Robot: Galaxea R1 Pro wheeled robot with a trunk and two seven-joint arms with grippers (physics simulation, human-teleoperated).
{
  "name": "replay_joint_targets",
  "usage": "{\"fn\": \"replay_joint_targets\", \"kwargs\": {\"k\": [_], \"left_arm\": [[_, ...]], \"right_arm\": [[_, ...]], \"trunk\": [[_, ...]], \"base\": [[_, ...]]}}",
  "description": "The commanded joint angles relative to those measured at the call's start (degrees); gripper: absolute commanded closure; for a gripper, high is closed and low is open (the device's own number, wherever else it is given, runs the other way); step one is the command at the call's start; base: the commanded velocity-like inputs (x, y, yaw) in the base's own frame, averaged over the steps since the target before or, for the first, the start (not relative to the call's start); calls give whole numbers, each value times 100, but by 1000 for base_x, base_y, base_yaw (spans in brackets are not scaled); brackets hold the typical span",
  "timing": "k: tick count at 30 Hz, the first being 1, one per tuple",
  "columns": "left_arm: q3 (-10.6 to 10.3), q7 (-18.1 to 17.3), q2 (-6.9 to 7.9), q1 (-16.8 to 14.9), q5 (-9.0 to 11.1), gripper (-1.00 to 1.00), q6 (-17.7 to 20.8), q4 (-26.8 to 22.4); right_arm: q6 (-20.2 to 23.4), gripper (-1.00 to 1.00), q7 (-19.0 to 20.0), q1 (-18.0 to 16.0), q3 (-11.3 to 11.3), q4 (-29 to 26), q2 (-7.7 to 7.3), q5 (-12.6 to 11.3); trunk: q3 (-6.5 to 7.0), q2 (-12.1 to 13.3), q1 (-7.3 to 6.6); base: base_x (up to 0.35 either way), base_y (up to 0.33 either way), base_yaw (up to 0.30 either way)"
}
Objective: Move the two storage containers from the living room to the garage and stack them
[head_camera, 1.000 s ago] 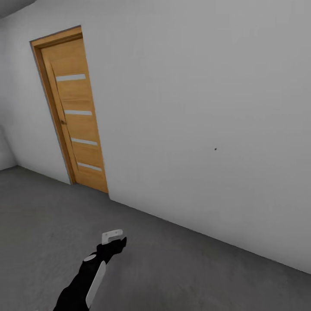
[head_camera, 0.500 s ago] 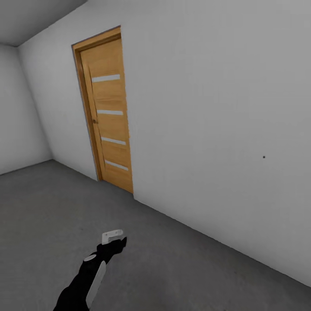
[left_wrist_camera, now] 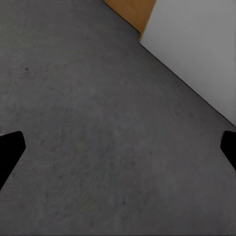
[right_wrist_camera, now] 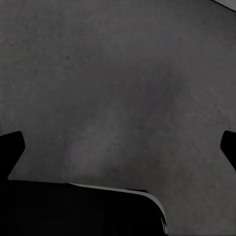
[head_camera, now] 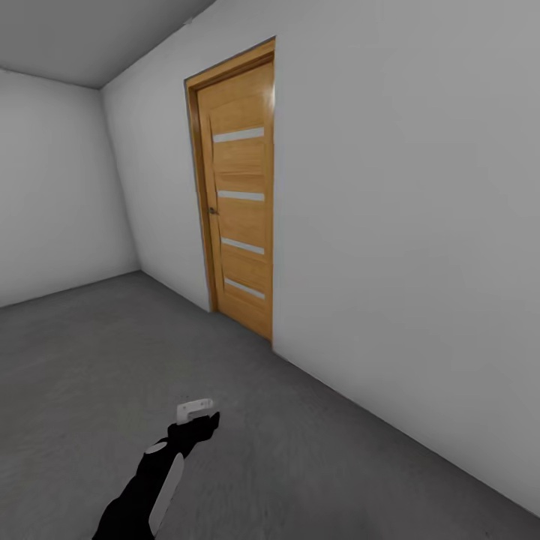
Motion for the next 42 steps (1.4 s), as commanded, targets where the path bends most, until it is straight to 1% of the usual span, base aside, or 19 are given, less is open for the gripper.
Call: {"fn": "replay_joint_targets", "kwargs": {"k": [1, 6, 7, 10, 12, 19, 26, 30, 35, 36, 39, 40, 42], "left_arm": [[3, 24, -3, -3, 58, -100, 30, -6], [4, 24, -3, -3, 59, -100, 30, -6], [4, 26, -3, -3, 61, -100, 30, -6], [4, 31, -3, -3, 57, -100, 30, -6], [4, 32, -3, -3, 56, -100, 30, -6], [5, 36, -3, -3, 55, -100, 28, 2], [-7, 39, -15, -3, 54, -100, 29, 2], [-61, 39, -65, -3, 52, -100, 30, 1], [-79, 57, -82, -26, 56, -100, 53, -9], [-77, 69, -80, -171, 58, -100, 87, 42], [-67, 84, -71, -373, 61, -100, 110, 296], [-64, 96, -64, -525, 64, -100, 127, 510], [-60, 111, -64, -889, 70, -100, 188, 1120]], "right_arm": [[-4, -100, 1, 5, -4, -14, 0, 13], [-4, -100, -1, 5, -10, 0, 0, 7], [-4, -100, -5, 5, -11, 85, 0, 6], [-4, -100, -14, 5, -14, 604, -3, 33], [-4, -100, -15, 5, -14, 816, -6, 40], [-4, -100, -17, 5, -18, 1303, -9, 18], [-4, -100, -4, 5, -16, 1414, -9, 2], [-4, -100, 0, 5, -14, 1418, -9, 4], [-4, -100, 1, 5, -13, 1420, -9, 4], [-4, -100, 1, 5, -13, 1419, -9, 4], [-4, -100, -1, 5, -13, 1419, -9, 4], [-4, -100, -4, 5, -16, 1419, -9, 4], [-4, -100, -6, 5, -20, 1419, -9, 4]], "trunk": [[-5, -3, 3], [-5, -3, 3], [-5, -3, 3], [-5, -3, 3], [-4, -3, 3], [13, -3, 3], [29, -3, 3], [37, -3, 3], [48, -3, 3], [50, -3, 3], [54, -3, 3], [55, -3, 3], [56, -3, 3]], "base": [[251, 237, 298], [251, 237, 298], [251, 237, 298], [251, 237, 298], [251, 237, 298], [251, 238, 298], [251, 237, 298], [251, 237, 294], [255, 232, 291], [262, 220, 290], [263, 218, 290], [264, 217, 290], [265, 217, 290]]}}
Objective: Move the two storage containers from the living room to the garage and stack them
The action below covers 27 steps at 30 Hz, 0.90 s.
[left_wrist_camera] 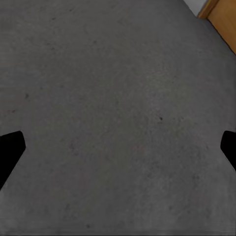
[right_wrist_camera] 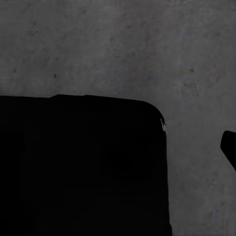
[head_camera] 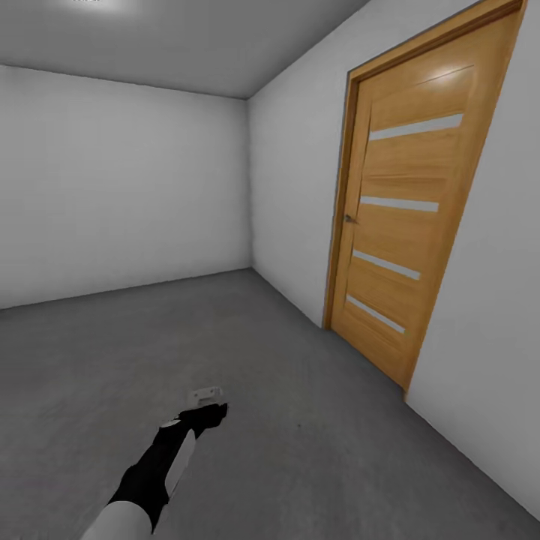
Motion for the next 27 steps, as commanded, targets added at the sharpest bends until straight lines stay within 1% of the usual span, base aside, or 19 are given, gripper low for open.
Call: {"fn": "replay_joint_targets", "kwargs": {"k": [1, 2, 3, 4, 5, 6, 8, 10, 12, 14, 15, 16, 17, 18, 20, 23, 27], "left_arm": [[7, 26, -17, -213, 62, -100, 50, 362], [6, 28, -25, -320, 64, -100, 57, 538], [3, 29, -58, -533, 65, -100, 68, 872], [3, 29, -82, -636, 64, -100, 73, 1030], [-1, 28, -142, -828, 60, -100, 80, 1326], [-3, 28, -174, -918, 57, -100, 82, 1462], [-7, 28, -295, -1241, 45, -100, 85, 1923], [-5, 27, -354, -1435, 40, -100, 84, 2167], [-7, 27, -380, -1570, 38, -100, 77, 2331], [-5, 27, -377, -1641, 42, -100, 36, 2445], [2, 27, -373, -1668, 49, -100, -41, 2505], [15, 27, -372, -1685, 52, -100, -203, 2564], [26, 27, -386, -1706, 56, -100, -875, 2845], [23, 27, -389, -1709, 58, -100, -1103, 2991], [20, 27, -389, -1712, 66, -100, -1325, 3152], [19, 29, -389, -1714, 74, -100, -1462, 3251], [16, 46, -389, -1715, 64, -100, -1520, 3297]], "right_arm": [[-20, -100, -2, -1, -7, 4, -1, 16], [-20, -100, -4, -1, -7, 4, -1, 16], [-20, -100, -6, -1, -8, 4, -1, 16], [-20, -100, -7, -1, -8, 4, -1, 16], [-20, -100, -8, -1, -8, 4, -1, 16], [-20, -100, -9, -1, -8, 4, -1, 16], [-20, -100, -10, -1, -8, 4, -1, 16], [-20, -100, -10, -1, -8, 4, 2, 16], [-20, -100, -10, -1, -8, 4, 1, 16], [-20, -100, -15, -1, -11, 4, 0, 15], [-20, -100, -16, -1, -13, 4, 0, 15], [-20, -100, -17, -1, -15, 4, -1, 16], [-20, -100, -16, -1, -16, 4, -1, 16], [-20, -100, -16, -1, -13, 4, -1, 16], [-20, -100, -13, -1, -11, 4, -1, 16], [-20, -100, -12, -1, -9, 4, -1, 17], [-20, -100, -11, -1, -9, 4, -1, 23]], "trunk": [[-5, -3, 3], [-5, -3, 3], [-5, -3, 3], [-5, -3, 3], [-5, -3, 3], [-5, -3, 3], [-5, -3, 3], [-5, -3, 3], [-5, -3, 3], [-5, -3, 3], [-5, -3, 3], [-5, -3, 3], [-5, -3, 3], [-5, -3, 3], [-5, -3, 3], [-5, -3, 3], [-5, -3, 3]], "base": [[265, 216, 290], [266, 216, 290], [266, 216, 290], [266, 216, 290], [266, 216, 290], [266, 216, 290], [265, 216, 291], [266, 216, 291], [266, 216, 291], [262, 217, 291], [257, 216, 291], [212, 174, 291], [69, 57, 291], [44, 36, 289], [29, 24, 284], [13, 11, 232], [4, 3, 85]]}}
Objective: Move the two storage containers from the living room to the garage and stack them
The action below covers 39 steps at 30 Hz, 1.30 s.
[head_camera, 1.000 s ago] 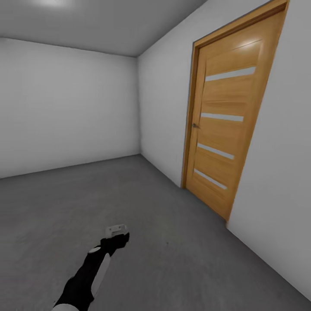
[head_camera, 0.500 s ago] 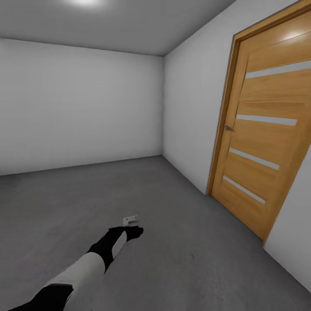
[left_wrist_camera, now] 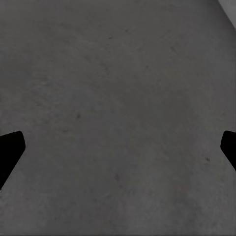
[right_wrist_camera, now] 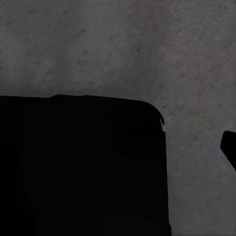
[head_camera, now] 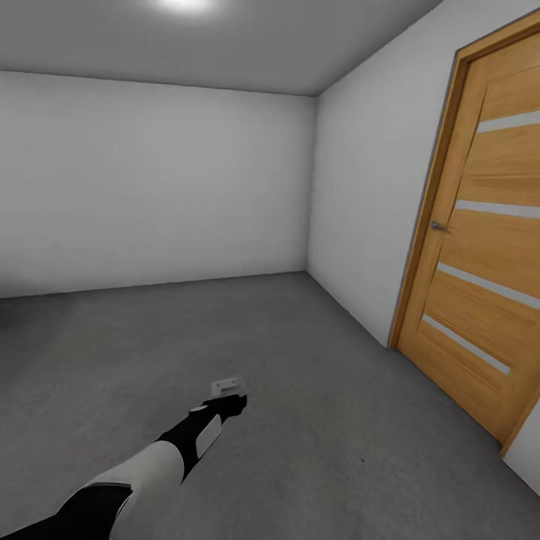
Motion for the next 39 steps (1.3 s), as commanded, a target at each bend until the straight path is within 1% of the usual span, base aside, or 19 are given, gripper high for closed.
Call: {"fn": "replay_joint_targets", "kwargs": {"k": [1, 4, 7, 10, 13, 16, 18, 19, 22, 23, 26, 30, 32, 33, 34, 35, 37, 39], "left_arm": [[6, 68, -3, 0, 35, -100, 24, -17], [21, 307, -3, 0, 49, -100, 2, -95], [11, 708, -3, 5, 46, -100, -33, -257], [-81, 794, -3, 4, 33, -100, -12, -293], [-141, 631, -3, 5, 29, -100, -2, -286], [-168, 284, -3, 4, 16, -100, 1, -273], [-175, 198, -3, 4, 7, -100, 61, -283], [-176, 186, -3, 5, 8, -100, 107, -290], [-180, 139, -3, 1, 21, -100, 515, -338], [-183, 134, -3, 0, 20, -100, 598, -351], [-197, 143, -3, 1, 13, -100, 710, -413], [-215, 228, -3, 6, 1, -100, 741, -483], [-271, 321, -3, 7, -3, -100, 745, -553], [-368, 410, -3, 6, -12, -100, 748, -584], [-508, 511, -3, 5, -33, -100, 757, -605], [-584, 561, -3, 6, -42, -100, 761, -612], [-844, 701, -3, 7, -72, -100, 770, -630], [-949, 749, -3, 8, -79, -100, 773, -636]], "right_arm": [[-19, -100, -1, -2, -6, 6, 1, 19], [-19, -100, -1, -2, -6, 6, 0, 16], [-19, -100, -1, -2, -6, 6, -1, 13], [-19, -100, -1, -2, -6, 6, -1, 15], [-19, -100, -1, -2, -6, 6, 1, 19], [-19, -100, -1, -2, -6, 4, 1, 20], [-19, -100, -1, -2, -6, 4, 4, 21], [-19, -100, -1, -2, -6, 4, 3, 21], [-19, -100, 1, -2, -6, 1, 2, 21], [-19, -100, 4, -2, -6, 1, 1, 21], [-19, -100, 7, -2, -6, 4, 3, 21], [-19, -100, 7, -2, -6, 3, 2, 21], [-19, -100, 8, -2, -6, 2, 4, 21], [-19, -100, 8, -2, -6, 3, 4, 21], [-19, -100, 8, -2, -6, 3, 2, 21], [-19, -100, 8, -2, -6, 3, 1, 21], [-19, -100, 8, -2, -6, 3, 3, 21], [-19, -100, 8, -2, -6, 2, 4, 21]], "trunk": [[-5, -3, 0], [-5, -3, 0], [-5, -3, 0], [-5, -3, 0], [-5, -3, 0], [-5, -3, 0], [-5, -3, 0], [-5, -3, 0], [-5, -3, 0], [-5, -3, 0], [-5, -3, 0], [-5, -3, 0], [-5, -3, 0], [-5, -3, 0], [-5, -3, 0], [-5, -3, 0], [-5, -3, 0], [-5, -3, 0]], "base": [[2, 1, 33], [1, 1, 19], [0, 0, 6], [0, 0, 2], [0, 0, 0], [0, 0, 0], [0, 0, 0], [0, 0, 0], [0, 0, -52], [0, 0, -168], [0, 0, -221], [0, 0, -251], [0, 0, -259], [0, 0, -261], [0, 0, -261], [0, 0, -262], [0, 0, -262], [0, 0, -262]]}}
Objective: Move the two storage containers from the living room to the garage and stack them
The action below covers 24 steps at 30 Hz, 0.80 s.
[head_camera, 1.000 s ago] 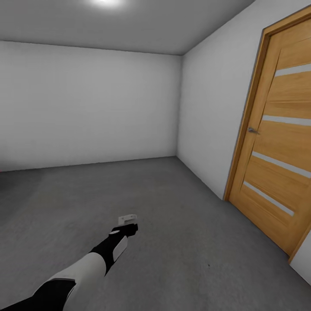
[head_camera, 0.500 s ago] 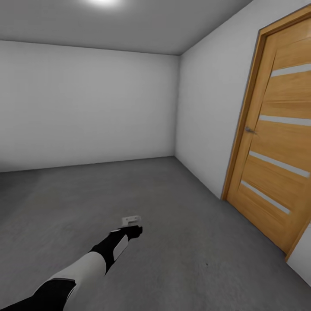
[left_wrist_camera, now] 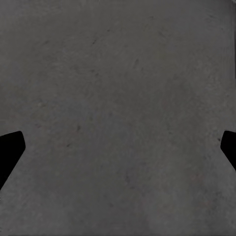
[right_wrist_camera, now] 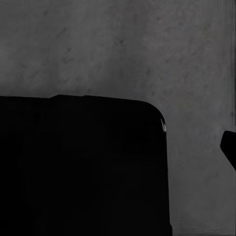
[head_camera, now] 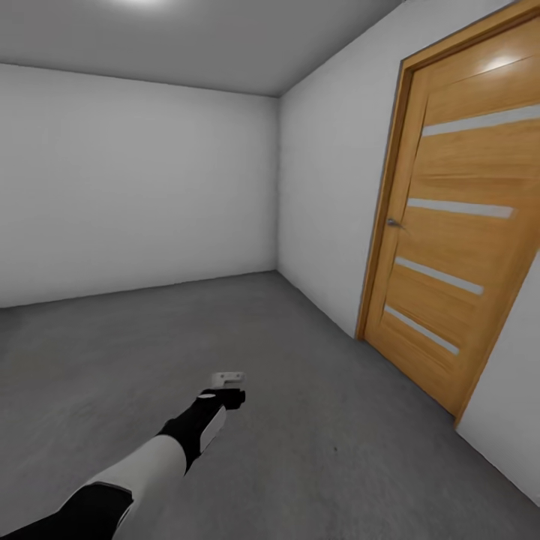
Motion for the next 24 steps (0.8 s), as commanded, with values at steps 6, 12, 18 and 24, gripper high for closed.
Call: {"fn": "replay_joint_targets", "kwargs": {"k": [6, 12, 18, 24], "left_arm": [[-117, 31, 0, -2, 74, -100, 44, -14], [-128, 30, 0, -4, 71, -100, 54, -15], [-124, 24, 0, -3, 70, -100, 55, -15], [-123, 21, 0, -3, 70, -100, 58, -15]], "right_arm": [[-18, -100, 0, -2, -6, 5, -4, 17], [-18, -100, 0, -2, -6, 5, -4, 17], [-18, -100, 0, -2, -6, 6, -3, 17], [-18, -100, 0, -2, -6, 4, -1, 17]], "trunk": [[-5, -3, 0], [-5, -3, 0], [-5, -3, 0], [-5, -3, 0]], "base": [[107, 45, -262], [289, 165, -263], [309, 183, -262], [303, 200, -262]]}}
